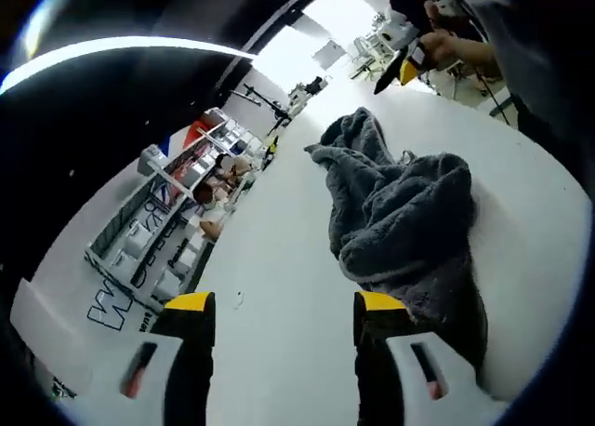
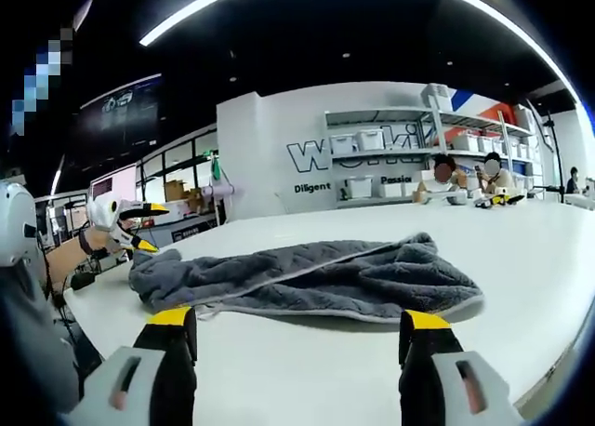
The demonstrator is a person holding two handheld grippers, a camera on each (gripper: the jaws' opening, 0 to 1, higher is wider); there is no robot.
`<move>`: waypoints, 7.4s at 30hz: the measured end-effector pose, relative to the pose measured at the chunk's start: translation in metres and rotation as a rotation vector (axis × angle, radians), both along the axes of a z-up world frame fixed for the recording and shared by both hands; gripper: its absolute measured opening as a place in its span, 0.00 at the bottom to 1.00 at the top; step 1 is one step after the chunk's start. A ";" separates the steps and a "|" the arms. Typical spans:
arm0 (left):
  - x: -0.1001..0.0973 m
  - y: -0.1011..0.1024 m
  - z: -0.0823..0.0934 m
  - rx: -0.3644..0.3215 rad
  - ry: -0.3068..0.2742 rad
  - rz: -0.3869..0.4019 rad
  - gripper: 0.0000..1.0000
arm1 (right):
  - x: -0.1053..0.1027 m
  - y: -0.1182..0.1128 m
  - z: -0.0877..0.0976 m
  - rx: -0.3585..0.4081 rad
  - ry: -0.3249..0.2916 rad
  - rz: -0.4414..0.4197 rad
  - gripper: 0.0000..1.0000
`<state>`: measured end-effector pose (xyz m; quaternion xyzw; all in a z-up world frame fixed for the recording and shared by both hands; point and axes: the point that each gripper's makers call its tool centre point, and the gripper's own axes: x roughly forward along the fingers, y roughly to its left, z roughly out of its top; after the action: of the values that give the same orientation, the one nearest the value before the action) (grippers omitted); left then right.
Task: Fold the towel on the table until its edges align and the towel forms a compact rectangular stack.
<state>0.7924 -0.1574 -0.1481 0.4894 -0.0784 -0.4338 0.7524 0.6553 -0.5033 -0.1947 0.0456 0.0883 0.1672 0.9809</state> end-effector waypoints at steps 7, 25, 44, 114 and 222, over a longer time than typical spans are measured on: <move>-0.004 -0.008 -0.018 0.170 -0.122 -0.078 0.63 | -0.001 0.000 -0.001 0.005 0.000 -0.001 0.93; -0.044 -0.033 -0.043 0.432 -0.444 -0.271 0.46 | 0.001 0.005 -0.005 0.019 0.012 0.018 0.92; -0.043 -0.042 -0.043 0.440 -0.551 -0.287 0.19 | -0.002 0.007 -0.007 0.037 0.014 0.025 0.89; 0.000 0.030 0.148 0.253 -0.750 0.158 0.03 | -0.005 0.000 -0.011 0.071 0.003 0.034 0.87; 0.246 0.159 -0.090 0.249 0.285 0.737 0.04 | -0.010 -0.013 -0.025 0.068 0.059 0.001 0.87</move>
<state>1.0386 0.0021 -0.2378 0.5070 0.2600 -0.2048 0.7959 0.6453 -0.5160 -0.2198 0.0836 0.1116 0.1690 0.9757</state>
